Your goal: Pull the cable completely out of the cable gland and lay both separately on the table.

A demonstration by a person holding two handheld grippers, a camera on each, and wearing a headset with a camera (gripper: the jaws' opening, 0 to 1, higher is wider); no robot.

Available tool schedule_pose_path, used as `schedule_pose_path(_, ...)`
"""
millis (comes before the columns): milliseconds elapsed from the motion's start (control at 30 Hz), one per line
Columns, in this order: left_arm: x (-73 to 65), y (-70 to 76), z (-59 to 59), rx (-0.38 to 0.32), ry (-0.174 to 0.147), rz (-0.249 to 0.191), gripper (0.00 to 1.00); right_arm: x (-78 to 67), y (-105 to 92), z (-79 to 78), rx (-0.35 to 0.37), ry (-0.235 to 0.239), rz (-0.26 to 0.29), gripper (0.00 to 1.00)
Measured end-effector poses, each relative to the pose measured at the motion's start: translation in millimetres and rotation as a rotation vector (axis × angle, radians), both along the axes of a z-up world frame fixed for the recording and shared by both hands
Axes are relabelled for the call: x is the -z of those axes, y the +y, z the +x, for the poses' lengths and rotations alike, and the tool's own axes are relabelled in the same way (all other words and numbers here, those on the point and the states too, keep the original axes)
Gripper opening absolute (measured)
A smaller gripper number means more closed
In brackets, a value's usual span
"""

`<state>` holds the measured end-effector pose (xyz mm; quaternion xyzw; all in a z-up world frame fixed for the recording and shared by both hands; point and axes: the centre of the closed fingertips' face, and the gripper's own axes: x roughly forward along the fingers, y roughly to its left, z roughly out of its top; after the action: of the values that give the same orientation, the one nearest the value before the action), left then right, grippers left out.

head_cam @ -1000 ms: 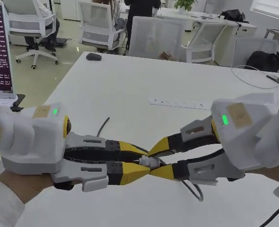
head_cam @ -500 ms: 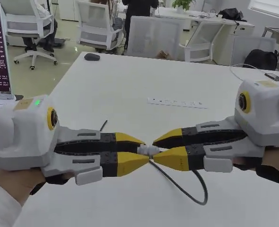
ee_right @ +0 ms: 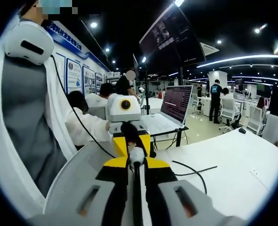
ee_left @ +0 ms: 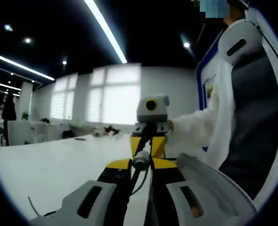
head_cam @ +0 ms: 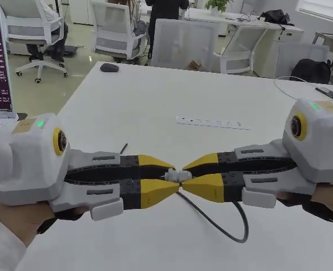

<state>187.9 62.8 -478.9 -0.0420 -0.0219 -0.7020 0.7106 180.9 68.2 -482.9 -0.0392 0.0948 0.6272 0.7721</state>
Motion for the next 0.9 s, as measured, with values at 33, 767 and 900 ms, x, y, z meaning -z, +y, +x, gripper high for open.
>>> schedule_pose_path(33, -0.2, -0.1, -0.9, 0.002, -0.012, 0.000, 0.17, -0.3, 0.5, -0.3, -0.001, 0.007, 0.005, 0.11)
schedule_pose_path(767, -2.4, 5.0, -14.2, 0.170, 0.410, 0.018, 0.14, -15.5, 7.6, -25.4, -0.154, -0.195, 0.081, 0.11)
schedule_pose_path(900, 3.6, -6.4, -29.1, 0.203, 0.315, 0.077, 0.14, -4.1, 1.5, -22.0, -0.140, -0.231, -0.018, 0.00)
